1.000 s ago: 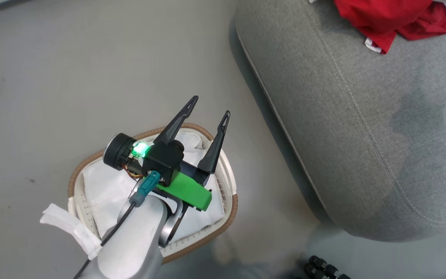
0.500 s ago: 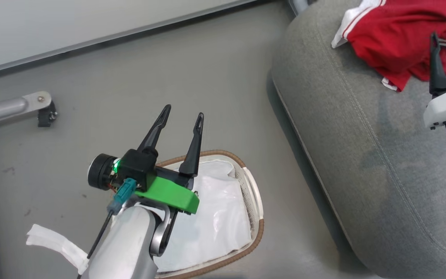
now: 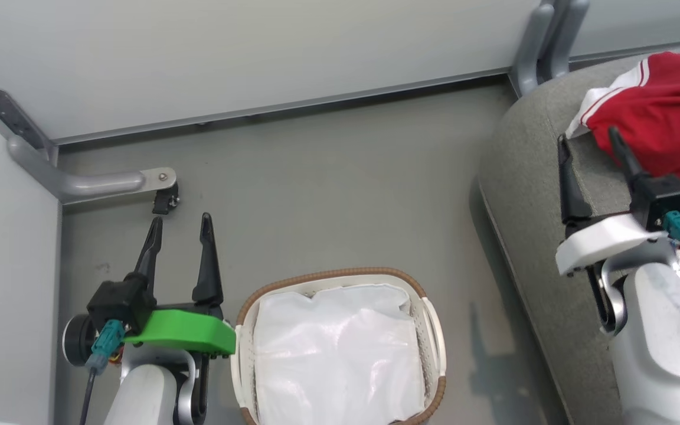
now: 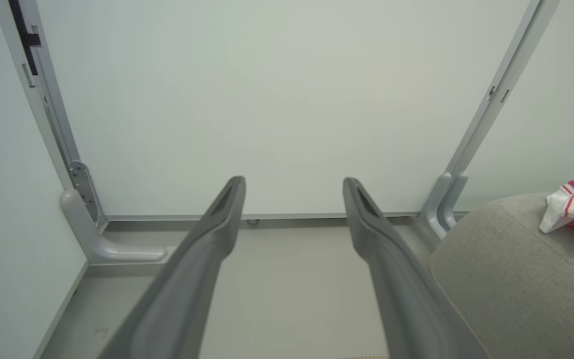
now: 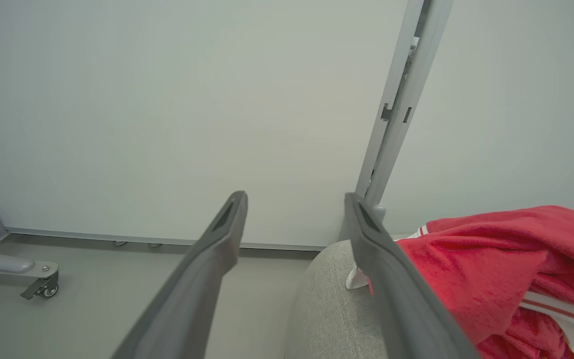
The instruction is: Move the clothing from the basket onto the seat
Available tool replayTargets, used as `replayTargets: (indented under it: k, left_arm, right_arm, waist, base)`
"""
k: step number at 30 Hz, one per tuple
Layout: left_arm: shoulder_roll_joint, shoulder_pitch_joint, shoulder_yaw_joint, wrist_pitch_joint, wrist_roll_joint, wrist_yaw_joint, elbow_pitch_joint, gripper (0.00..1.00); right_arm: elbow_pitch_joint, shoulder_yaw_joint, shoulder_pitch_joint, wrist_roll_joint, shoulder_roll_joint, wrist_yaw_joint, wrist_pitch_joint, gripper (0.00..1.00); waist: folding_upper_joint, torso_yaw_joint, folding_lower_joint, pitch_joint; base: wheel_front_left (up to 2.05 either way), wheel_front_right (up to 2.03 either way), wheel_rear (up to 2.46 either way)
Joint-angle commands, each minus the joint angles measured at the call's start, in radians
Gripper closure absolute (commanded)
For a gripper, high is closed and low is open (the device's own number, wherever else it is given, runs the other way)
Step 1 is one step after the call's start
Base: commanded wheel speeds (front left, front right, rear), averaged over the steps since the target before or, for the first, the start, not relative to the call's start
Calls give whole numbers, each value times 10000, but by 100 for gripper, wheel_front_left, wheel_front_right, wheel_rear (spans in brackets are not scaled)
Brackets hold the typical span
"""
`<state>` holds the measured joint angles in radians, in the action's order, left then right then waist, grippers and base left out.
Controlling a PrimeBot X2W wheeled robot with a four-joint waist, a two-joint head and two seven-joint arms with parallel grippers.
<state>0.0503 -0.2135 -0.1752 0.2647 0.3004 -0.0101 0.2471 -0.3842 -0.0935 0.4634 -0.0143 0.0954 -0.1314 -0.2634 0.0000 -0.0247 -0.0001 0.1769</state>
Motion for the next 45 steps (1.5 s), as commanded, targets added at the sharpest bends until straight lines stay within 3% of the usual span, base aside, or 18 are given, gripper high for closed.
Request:
replayTargets:
  k: [1, 8, 18, 45]
  left_arm:
    - [6, 289, 113, -9, -58, 0, 1, 0]
    - [7, 1080, 422, -9, 169, 42, -2, 0]
    - [6, 1800, 190, -9, 412, 98, 78, 0]
    - [7, 1895, -84, -9, 387, 28, 370, 0]
  right_arm:
    - [96, 3, -399, 237, -121, 15, -20, 0]
    - [661, -117, -1629, 861, -421, 15, -19, 0]
    - [1032, 524, -3174, 1880, -427, 15, -20, 0]
    - [1065, 714, -3893, 1629, -431, 15, -20, 0]
  waist:
    - [0, 599, 1, -567]
    - [0, 960, 1, -779]
    - [0, 1181, 1, -1215]
    - [0, 1170, 1, -1687]
  base:
    - [0, 0, 0]
    - [0, 0, 0]
    - [0, 0, 0]
    - [0, 0, 0]
